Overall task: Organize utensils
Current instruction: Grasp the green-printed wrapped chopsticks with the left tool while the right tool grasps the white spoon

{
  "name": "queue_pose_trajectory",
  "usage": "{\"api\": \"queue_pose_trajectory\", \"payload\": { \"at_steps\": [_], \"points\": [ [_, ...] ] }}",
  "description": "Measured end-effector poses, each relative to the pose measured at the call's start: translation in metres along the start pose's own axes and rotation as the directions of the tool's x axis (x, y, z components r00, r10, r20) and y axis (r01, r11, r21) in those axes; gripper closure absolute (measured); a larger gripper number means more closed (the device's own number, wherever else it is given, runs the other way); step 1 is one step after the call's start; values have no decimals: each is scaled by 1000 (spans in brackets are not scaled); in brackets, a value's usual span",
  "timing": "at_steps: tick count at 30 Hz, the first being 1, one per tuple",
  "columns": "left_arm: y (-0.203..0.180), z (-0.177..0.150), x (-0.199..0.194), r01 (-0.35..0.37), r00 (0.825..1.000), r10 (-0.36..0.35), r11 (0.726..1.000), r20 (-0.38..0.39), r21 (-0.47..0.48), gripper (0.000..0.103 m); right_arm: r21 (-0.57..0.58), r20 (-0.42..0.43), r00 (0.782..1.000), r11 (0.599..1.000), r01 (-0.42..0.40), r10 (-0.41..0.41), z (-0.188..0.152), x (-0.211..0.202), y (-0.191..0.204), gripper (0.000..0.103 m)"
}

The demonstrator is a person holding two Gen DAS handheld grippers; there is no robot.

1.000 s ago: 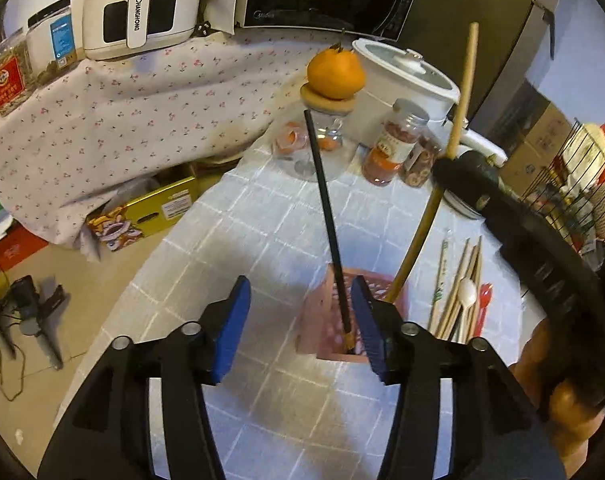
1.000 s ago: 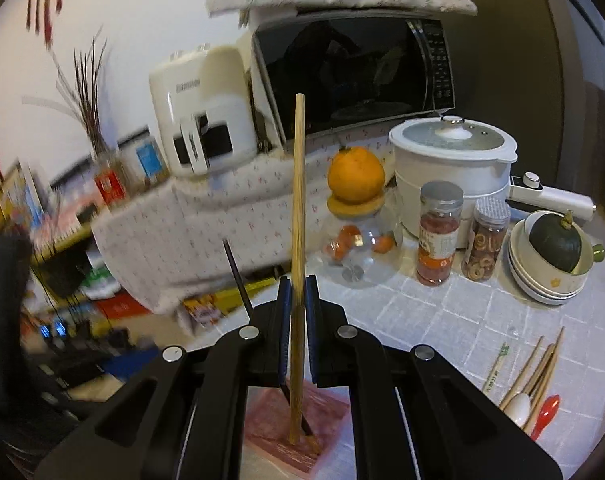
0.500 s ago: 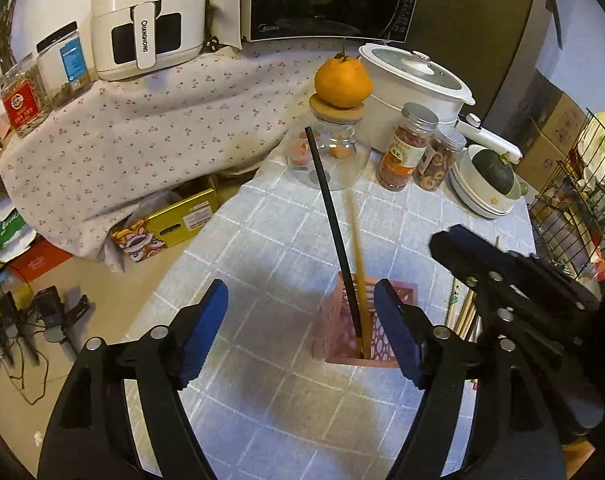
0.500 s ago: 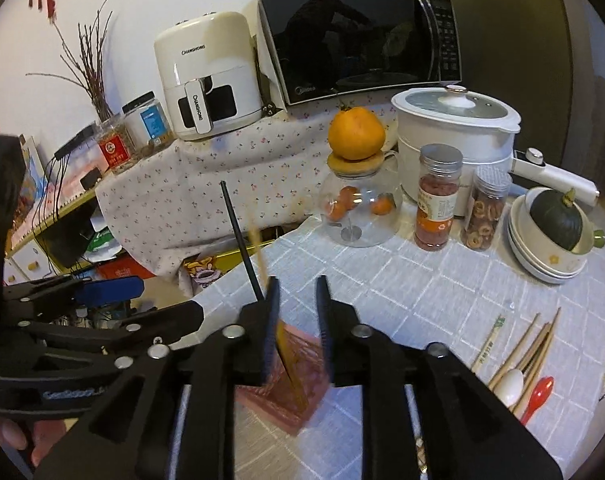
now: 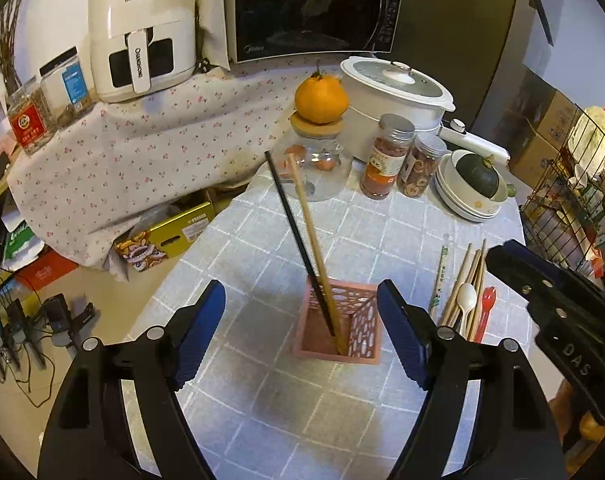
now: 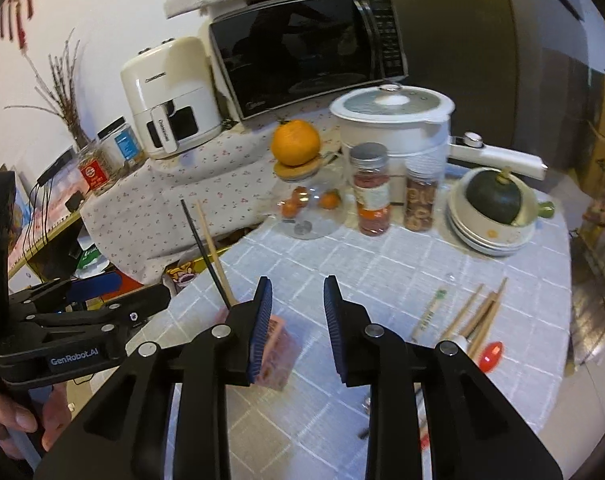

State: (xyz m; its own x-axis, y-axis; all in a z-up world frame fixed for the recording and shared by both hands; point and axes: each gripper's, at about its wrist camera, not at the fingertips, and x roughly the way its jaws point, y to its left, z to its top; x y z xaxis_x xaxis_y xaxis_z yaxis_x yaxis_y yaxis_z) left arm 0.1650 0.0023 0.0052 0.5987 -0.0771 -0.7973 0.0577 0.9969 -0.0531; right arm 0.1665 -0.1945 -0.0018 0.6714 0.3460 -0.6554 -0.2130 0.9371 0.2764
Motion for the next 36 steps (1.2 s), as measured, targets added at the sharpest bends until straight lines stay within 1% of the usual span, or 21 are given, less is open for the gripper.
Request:
{"api": "queue_pose_trajectory", "payload": {
  "at_steps": [3,8,12,16,19,24,27,30,32,35,36],
  "points": [
    [-14,-2,-5,14,1000,-14,1000,-2,7,28,29,-18,1000,999,26,-26,-3,-7,-13,70],
    [-42,-9,-7,14,1000,-15,997,10,72,28,138,-64,998,990,17,-8,-11,-11,-46,67],
    [-63,-15,3,23,1000,-21,995,-19,99,28,223,-117,993,974,39,-13,-20,-6,-76,66],
    [-85,-19,17,29,999,-22,990,-49,136,29,259,-149,988,962,85,-47,-28,-1,-102,66],
    [-102,-21,31,31,997,-18,987,-80,160,33,279,-173,982,953,119,-72,-34,5,-120,66],
    [-118,-21,65,50,986,-26,989,-167,140,34,324,-214,974,936,136,-68,-43,21,-144,66],
    [-126,-21,80,35,982,-5,987,-188,155,35,327,-236,970,935,139,-62,-44,30,-151,66],
    [-136,-16,98,31,977,5,986,-214,166,39,341,-263,964,930,136,-44,-42,36,-158,65],
    [-143,-12,108,48,974,-6,983,-227,176,40,366,-301,953,917,156,-41,-44,41,-168,63],
    [-154,-7,129,73,967,-24,980,-253,185,44,424,-353,936,888,175,-16,-51,52,-186,63],
    [-156,-6,137,85,963,-33,979,-267,186,47,442,-369,930,879,177,-1,-55,57,-190,63]
  ]
}}
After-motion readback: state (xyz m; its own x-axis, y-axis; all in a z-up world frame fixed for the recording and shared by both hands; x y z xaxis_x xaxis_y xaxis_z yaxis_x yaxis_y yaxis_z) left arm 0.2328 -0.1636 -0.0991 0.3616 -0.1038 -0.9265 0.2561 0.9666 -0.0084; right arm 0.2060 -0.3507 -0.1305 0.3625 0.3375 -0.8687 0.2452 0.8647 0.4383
